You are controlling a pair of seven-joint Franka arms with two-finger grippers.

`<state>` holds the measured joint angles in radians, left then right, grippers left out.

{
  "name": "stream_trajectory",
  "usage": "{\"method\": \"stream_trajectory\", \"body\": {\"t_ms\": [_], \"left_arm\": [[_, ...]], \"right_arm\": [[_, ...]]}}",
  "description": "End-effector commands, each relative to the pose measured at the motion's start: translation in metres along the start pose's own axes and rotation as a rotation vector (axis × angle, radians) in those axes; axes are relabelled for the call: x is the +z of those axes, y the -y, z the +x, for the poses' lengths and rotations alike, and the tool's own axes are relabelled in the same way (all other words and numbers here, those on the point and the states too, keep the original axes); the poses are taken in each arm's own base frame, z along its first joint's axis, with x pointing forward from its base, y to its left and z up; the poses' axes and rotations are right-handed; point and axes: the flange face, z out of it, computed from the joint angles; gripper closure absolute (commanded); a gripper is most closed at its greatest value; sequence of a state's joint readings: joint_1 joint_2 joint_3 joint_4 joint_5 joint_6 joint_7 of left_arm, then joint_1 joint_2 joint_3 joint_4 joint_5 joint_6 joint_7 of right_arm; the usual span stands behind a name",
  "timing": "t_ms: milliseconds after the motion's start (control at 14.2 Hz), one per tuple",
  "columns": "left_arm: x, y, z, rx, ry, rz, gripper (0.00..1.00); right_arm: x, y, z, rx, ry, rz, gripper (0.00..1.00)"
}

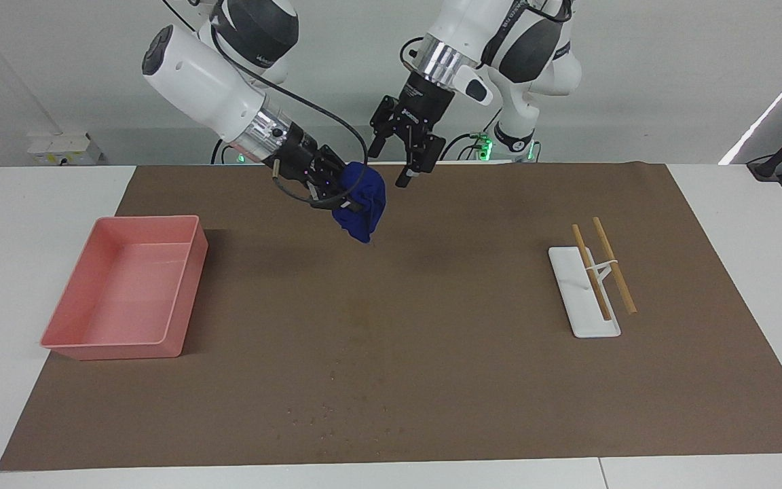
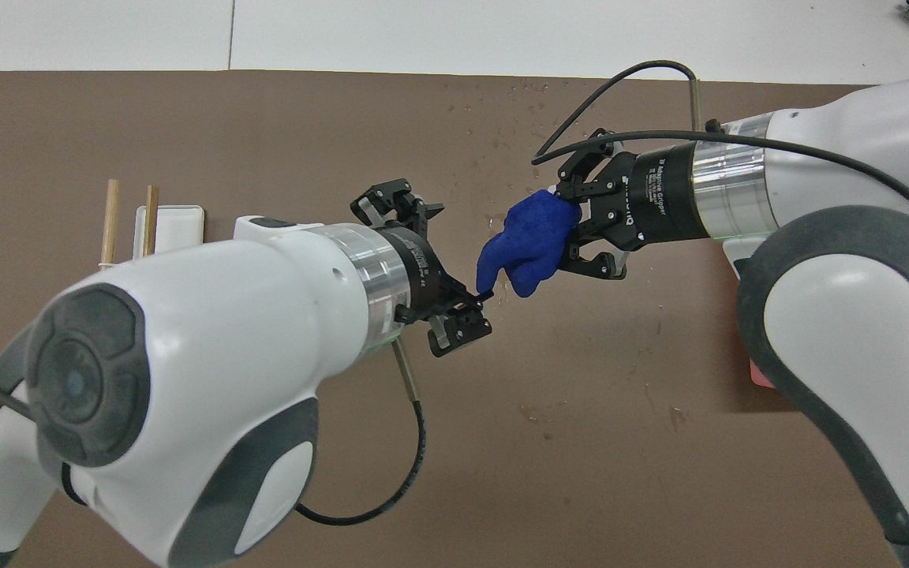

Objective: Wipe water with towel using both arms

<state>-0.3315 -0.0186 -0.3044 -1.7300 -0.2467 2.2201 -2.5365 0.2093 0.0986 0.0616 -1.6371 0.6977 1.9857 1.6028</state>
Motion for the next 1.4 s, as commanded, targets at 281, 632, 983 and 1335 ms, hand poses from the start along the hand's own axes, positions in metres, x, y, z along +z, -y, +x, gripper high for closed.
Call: {"method": "stream_trajectory", "body": {"t_ms": [281, 632, 983, 1335], "left_arm": [[-0.039, -0.099, 0.103, 0.255, -0.221, 0.082, 0.00], [-0.054, -0.130, 0.140, 0.515, -0.244, 0.135, 0.00], [-0.069, -0.155, 0.162, 0.514, -0.247, 0.107, 0.00], [-0.092, -0.183, 0.208, 0.740, -0.308, 0.176, 0.00]], "right_arm": [[0.023, 0.074, 0.022, -0.017, -0.044, 0.156, 1.00], [0.053, 0.144, 0.047, -0.049, -0.030, 0.314, 1.00], [0.097, 0.166, 0.085, -0.190, -0.079, 0.409, 1.00], [0.129, 0.180, 0.122, -0.307, -0.136, 0.454, 1.00]]}}
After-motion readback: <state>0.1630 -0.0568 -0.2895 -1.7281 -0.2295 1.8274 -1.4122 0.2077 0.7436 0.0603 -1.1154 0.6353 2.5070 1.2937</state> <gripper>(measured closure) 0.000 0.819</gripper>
